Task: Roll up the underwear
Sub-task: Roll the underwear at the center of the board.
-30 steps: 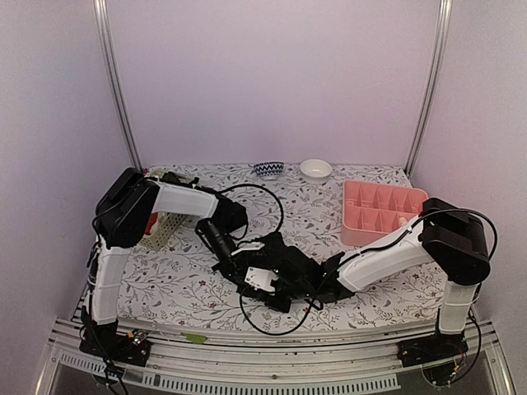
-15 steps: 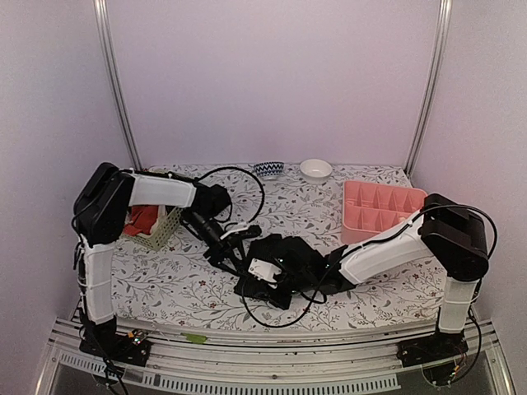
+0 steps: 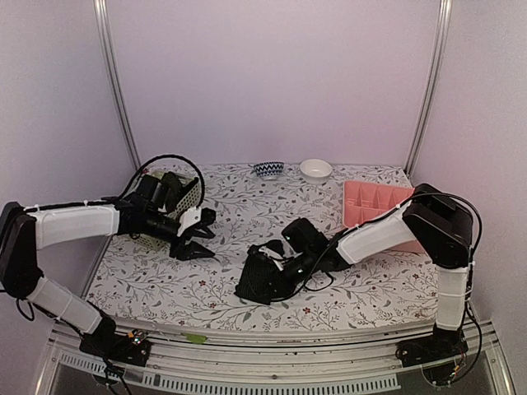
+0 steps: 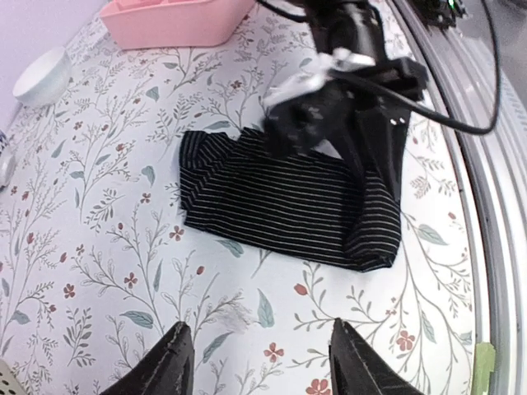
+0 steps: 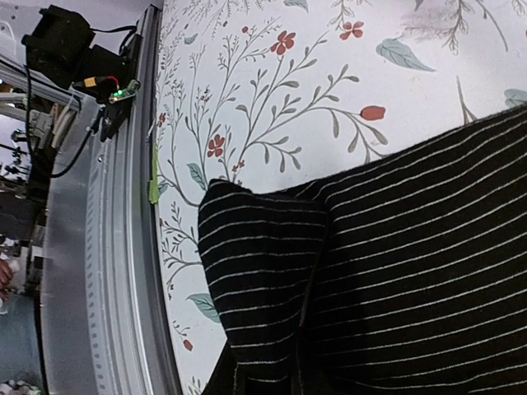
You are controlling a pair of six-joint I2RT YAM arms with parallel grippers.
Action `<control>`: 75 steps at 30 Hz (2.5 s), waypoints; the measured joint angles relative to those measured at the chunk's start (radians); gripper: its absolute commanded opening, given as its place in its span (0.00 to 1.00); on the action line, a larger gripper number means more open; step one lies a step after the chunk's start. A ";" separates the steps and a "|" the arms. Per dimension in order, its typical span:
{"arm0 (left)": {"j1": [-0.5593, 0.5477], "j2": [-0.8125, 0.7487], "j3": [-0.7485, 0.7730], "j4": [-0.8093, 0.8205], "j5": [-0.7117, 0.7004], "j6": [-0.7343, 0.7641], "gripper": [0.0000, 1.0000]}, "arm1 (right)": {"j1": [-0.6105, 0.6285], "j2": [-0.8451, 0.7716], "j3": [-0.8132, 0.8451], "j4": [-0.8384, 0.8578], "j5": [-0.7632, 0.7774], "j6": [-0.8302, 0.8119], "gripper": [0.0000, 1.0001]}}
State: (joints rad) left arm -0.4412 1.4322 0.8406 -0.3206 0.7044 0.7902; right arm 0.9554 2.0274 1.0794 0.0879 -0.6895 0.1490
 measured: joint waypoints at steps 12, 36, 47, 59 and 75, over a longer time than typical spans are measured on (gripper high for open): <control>-0.349 -0.154 -0.302 0.274 -0.222 0.128 0.58 | -0.095 0.161 0.077 0.057 -0.330 0.134 0.00; -0.513 0.196 -0.167 0.433 -0.471 0.179 0.08 | -0.122 0.214 0.194 -0.111 -0.389 0.177 0.25; -0.473 0.229 -0.020 0.146 -0.364 0.203 0.02 | -0.273 0.011 0.142 -0.158 -0.182 0.108 0.44; -0.294 0.560 0.413 -0.352 -0.023 0.178 0.01 | -0.216 -0.445 -0.256 -0.089 0.112 0.029 0.54; -0.241 0.846 0.719 -0.744 0.194 0.178 0.01 | 0.098 -0.219 -0.062 -0.088 0.435 -0.218 0.56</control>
State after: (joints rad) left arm -0.6823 2.2787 1.5600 -1.0645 0.8982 0.9680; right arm 1.0538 1.8080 1.0172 0.0002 -0.2543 -0.0689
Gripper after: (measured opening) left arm 0.108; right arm 0.553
